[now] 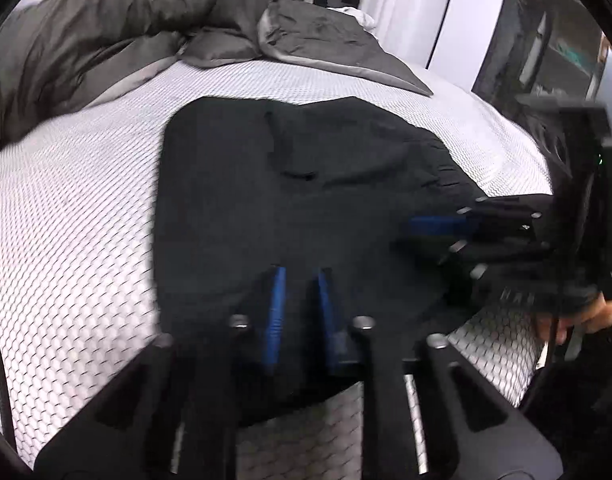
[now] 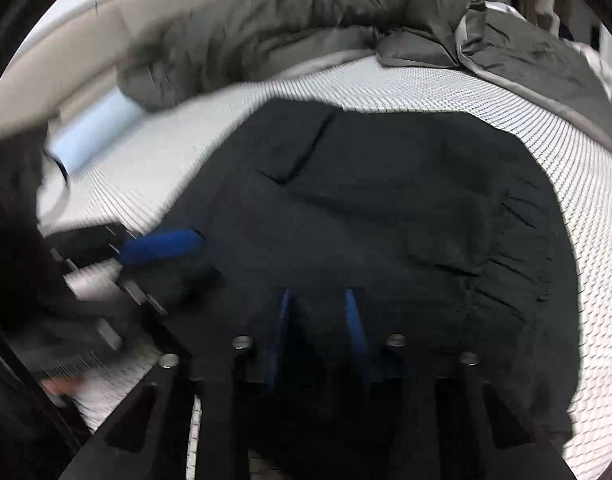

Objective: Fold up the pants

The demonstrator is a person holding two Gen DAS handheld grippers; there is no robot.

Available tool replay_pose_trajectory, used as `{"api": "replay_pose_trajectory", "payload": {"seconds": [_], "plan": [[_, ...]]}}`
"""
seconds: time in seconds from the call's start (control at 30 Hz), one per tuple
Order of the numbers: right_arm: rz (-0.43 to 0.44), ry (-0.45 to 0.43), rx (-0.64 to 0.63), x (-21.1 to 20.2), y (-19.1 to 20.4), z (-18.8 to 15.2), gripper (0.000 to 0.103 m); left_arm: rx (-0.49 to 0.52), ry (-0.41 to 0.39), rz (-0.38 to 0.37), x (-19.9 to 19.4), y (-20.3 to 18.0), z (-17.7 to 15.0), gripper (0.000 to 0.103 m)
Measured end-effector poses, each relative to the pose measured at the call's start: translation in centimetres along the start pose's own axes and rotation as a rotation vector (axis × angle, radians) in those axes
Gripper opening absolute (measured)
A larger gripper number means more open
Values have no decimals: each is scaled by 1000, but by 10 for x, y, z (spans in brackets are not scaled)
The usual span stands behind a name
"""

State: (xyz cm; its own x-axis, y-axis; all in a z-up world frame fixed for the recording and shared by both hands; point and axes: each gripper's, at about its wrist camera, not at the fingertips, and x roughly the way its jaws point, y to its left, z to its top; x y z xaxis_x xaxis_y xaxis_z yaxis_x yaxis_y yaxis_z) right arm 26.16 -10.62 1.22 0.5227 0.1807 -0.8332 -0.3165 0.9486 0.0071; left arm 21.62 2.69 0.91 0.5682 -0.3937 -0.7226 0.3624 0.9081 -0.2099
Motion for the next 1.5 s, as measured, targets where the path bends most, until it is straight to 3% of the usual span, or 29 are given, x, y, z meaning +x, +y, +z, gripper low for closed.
{"api": "replay_pose_trajectory", "payload": {"seconds": [0.07, 0.2, 0.27, 0.37, 0.43, 0.53, 0.6, 0.7, 0.8, 0.9, 0.97, 1.03, 1.1, 1.2, 1.37, 1.5], "plan": [[-91, -8, 16, -12, -16, -7, 23, -29, -8, 10, -9, 16, -5, 14], [-47, -29, 33, -23, -24, -12, 21, -78, -7, 37, -18, 29, -6, 14], [-34, -57, 45, -31, -18, -5, 27, -56, -32, 24, -29, 21, 2, 15], [40, -107, 58, -39, -8, 8, 29, 16, -63, 22, -26, 4, 21, 28], [63, -102, 61, -24, 1, 25, 32, 16, -30, -13, -7, 2, 31, 38], [57, -29, 65, 12, 8, 42, 32, -1, 13, -11, 15, 10, 31, 37], [1, -3, 49, 19, 0, 39, 32, -27, 5, -40, 12, 21, 31, 34], [-129, 5, 86, 4, -23, 32, 30, -79, -13, 58, 1, 45, 23, 38], [-65, -2, 121, -4, -35, 25, 30, -168, 4, 80, -3, 69, 16, 53], [-76, -30, 93, -15, -24, 31, 34, -170, -39, 119, -26, 71, 23, 52], [-11, -81, 86, -22, -14, 44, 41, -152, -94, 92, -37, 65, 32, 52], [0, -97, 72, -18, -6, 57, 45, -107, -115, 42, -37, 54, 46, 52], [25, -83, 66, -2, -1, 71, 46, -40, -91, 20, -19, 41, 57, 52], [4, 24, 67, 31, -5, 80, 46, 4, 53, 29, 31, 33, 56, 46], [-164, 75, 10, 25, -36, 65, 45, -34, 36, -12, 29, 53, 49, 46], [-118, 61, -2, 13, -39, 62, 43, -66, 41, -22, 25, 57, 52, 46]]}}
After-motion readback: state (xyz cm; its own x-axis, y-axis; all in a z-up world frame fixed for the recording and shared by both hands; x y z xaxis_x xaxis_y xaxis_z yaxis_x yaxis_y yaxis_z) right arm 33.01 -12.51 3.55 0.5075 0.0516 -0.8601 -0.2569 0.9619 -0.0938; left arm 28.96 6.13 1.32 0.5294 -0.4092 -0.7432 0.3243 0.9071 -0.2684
